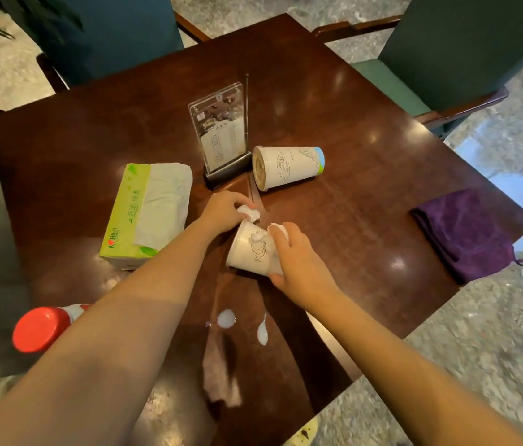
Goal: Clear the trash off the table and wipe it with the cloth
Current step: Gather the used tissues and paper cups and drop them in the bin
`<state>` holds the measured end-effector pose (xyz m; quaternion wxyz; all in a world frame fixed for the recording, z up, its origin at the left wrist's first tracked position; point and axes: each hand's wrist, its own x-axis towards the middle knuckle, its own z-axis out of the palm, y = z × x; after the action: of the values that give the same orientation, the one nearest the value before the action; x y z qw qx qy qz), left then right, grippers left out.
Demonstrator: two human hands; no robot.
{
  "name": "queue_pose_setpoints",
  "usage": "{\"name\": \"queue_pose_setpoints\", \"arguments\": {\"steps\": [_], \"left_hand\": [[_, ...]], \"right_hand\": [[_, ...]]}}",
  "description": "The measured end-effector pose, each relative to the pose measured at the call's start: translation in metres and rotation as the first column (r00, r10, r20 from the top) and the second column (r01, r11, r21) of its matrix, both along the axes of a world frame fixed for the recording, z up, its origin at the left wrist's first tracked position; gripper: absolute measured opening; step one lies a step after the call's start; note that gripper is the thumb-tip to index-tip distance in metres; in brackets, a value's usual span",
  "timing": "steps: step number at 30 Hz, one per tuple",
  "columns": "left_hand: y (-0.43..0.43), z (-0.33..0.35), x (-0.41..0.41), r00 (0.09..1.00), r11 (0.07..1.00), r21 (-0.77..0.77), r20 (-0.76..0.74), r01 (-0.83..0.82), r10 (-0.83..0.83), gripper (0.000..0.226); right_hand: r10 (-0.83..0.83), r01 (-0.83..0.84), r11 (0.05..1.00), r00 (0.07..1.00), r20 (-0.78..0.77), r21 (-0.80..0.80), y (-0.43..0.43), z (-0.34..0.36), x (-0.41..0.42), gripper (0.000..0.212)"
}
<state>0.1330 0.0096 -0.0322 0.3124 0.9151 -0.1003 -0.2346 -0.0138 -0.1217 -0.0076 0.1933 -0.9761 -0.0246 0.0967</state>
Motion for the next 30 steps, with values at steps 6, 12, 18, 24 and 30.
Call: {"name": "queue_pose_setpoints", "arguments": {"steps": [6,12,18,24,30], "left_hand": [[0.007,0.003,-0.016,0.977,0.968,-0.140,-0.070,-0.210,0.202,0.023],[0.011,0.015,-0.020,0.900,0.868,-0.237,-0.125,-0.436,0.418,0.033],[-0.003,0.042,-0.029,0.915,0.850,-0.340,-0.169,-0.403,0.367,0.031],[-0.042,0.051,-0.051,0.939,0.840,-0.420,-0.177,-0.344,0.296,0.026],[-0.101,0.053,-0.083,0.980,0.889,-0.427,-0.174,-0.167,0.100,0.028]], "right_hand": [[0.012,-0.012,1.000,1.000,-0.026,-0.027,-0.005,-0.004,0.005,0.078],[-0.133,0.140,0.976,0.990,-0.047,0.166,-0.019,-0.008,0.008,0.076],[-0.357,0.370,0.839,0.928,-0.109,0.400,-0.053,0.004,0.003,0.086],[-0.472,0.469,0.772,0.875,-0.108,0.428,-0.091,0.012,-0.025,0.085],[-0.603,0.574,0.725,0.796,-0.052,0.380,-0.146,0.023,-0.081,0.079]]}}
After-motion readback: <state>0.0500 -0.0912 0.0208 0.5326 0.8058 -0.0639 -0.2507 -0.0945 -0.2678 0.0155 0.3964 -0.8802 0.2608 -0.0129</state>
